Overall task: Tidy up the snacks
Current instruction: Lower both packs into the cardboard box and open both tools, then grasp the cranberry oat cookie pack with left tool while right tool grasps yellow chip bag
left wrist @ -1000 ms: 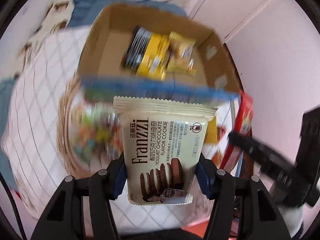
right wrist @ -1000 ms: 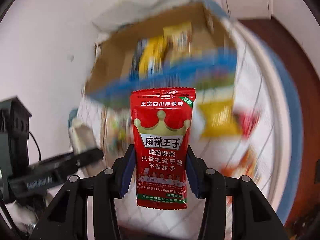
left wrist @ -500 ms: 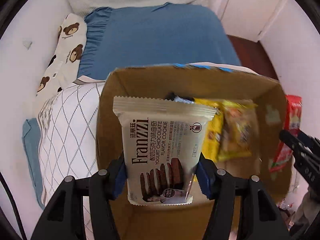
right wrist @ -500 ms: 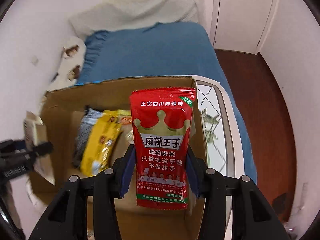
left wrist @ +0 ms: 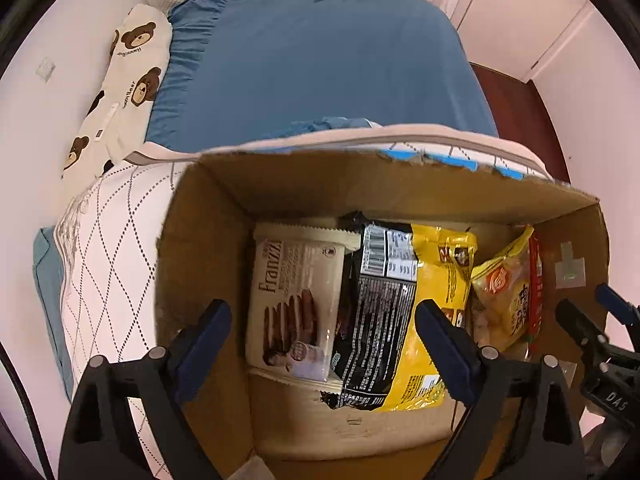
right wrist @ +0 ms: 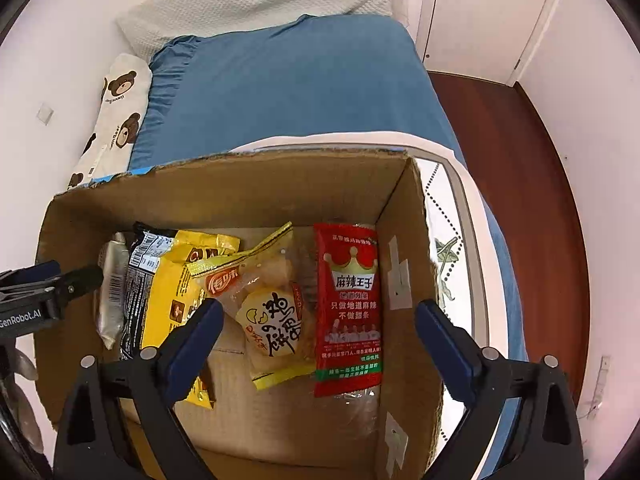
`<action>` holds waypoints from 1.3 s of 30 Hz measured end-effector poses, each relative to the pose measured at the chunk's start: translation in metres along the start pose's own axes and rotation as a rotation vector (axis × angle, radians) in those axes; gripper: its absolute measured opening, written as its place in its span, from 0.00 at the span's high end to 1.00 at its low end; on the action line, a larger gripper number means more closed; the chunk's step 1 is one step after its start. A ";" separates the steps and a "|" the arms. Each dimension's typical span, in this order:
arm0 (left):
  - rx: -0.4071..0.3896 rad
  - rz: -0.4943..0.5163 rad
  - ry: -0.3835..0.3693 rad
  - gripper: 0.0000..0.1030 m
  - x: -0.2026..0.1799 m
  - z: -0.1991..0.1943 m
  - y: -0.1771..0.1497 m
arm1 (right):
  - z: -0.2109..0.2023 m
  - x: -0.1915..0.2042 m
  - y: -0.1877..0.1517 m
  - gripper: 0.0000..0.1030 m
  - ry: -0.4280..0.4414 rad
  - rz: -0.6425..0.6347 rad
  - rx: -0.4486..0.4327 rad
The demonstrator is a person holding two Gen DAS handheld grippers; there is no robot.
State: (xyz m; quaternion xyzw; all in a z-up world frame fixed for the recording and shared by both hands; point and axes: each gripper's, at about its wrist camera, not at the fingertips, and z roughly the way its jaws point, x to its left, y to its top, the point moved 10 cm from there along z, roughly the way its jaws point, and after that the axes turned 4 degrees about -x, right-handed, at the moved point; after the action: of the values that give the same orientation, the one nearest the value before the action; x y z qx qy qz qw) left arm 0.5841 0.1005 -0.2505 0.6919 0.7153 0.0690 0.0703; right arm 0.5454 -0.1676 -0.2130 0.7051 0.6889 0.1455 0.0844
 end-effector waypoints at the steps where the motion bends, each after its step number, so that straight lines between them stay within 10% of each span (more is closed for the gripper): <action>1: 0.000 -0.004 -0.002 0.09 -0.001 0.000 -0.002 | 0.000 0.000 -0.001 0.04 0.003 0.006 -0.002; 39: -0.480 0.027 -0.049 0.09 -0.039 -0.192 -0.154 | -0.218 0.020 -0.148 0.04 0.081 -0.047 -0.327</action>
State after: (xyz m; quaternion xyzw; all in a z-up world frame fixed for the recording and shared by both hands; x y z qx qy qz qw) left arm 0.3970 0.0557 -0.0924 0.6662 0.6672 0.2210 0.2494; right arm 0.3354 -0.1602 -0.0527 0.6591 0.6753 0.2819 0.1737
